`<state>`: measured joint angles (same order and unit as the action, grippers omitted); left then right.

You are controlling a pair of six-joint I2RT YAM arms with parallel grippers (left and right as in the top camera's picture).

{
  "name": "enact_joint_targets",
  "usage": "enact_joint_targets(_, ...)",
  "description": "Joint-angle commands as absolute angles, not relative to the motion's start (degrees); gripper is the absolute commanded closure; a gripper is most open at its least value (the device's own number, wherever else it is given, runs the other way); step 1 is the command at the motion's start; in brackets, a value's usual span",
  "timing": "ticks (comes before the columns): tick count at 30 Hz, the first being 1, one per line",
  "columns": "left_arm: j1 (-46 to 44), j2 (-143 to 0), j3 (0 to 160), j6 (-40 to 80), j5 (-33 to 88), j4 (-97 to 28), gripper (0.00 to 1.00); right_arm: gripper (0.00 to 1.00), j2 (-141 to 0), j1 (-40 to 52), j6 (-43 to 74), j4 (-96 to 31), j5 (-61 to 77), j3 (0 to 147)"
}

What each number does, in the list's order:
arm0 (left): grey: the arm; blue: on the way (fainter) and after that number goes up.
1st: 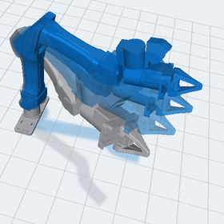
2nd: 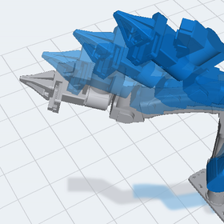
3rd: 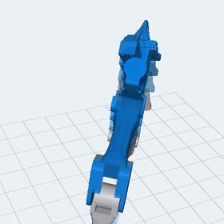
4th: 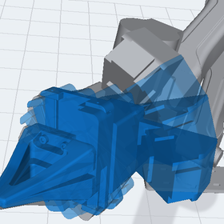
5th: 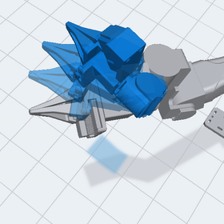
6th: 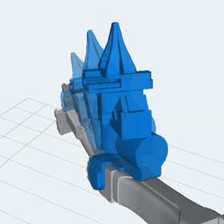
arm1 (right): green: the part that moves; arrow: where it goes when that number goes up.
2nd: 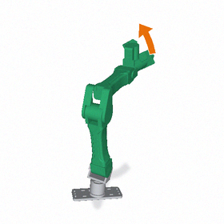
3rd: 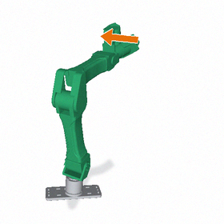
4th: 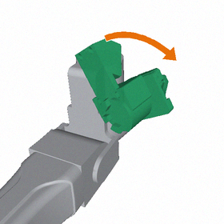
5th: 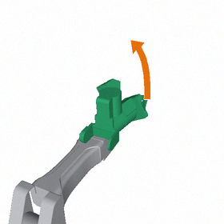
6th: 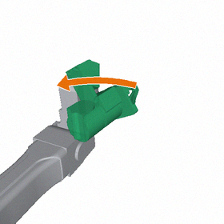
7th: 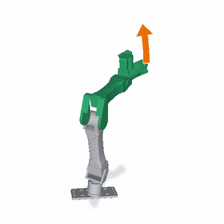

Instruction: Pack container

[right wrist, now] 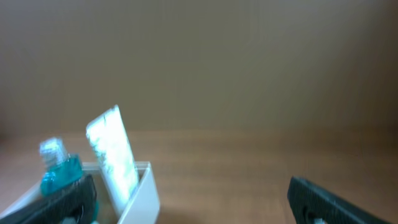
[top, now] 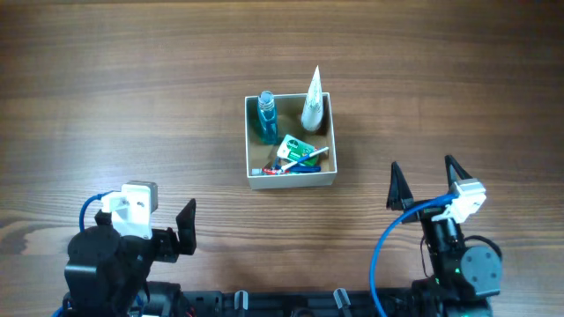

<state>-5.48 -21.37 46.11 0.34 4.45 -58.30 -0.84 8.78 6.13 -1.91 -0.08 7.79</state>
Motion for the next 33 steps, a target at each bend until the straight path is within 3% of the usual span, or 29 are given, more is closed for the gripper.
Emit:
enact_joint_targets(1,-5.02,-21.06,45.98,0.91,5.74,-58.13,0.0,0.0,-0.19,8.38,6.0,6.39,-0.19,0.27)
enact_joint_targets(4,-5.02,-21.06,45.98,0.91,5.74,-58.13,0.0,0.0,-0.21,8.38,7.57,0.21,1.78,0.32)
enact_joint_targets(33,-4.97,-17.54,42.24,0.25,4.45,-58.67,0.0,0.0,-0.43,8.38,7.66,0.19,1.74,0.32)
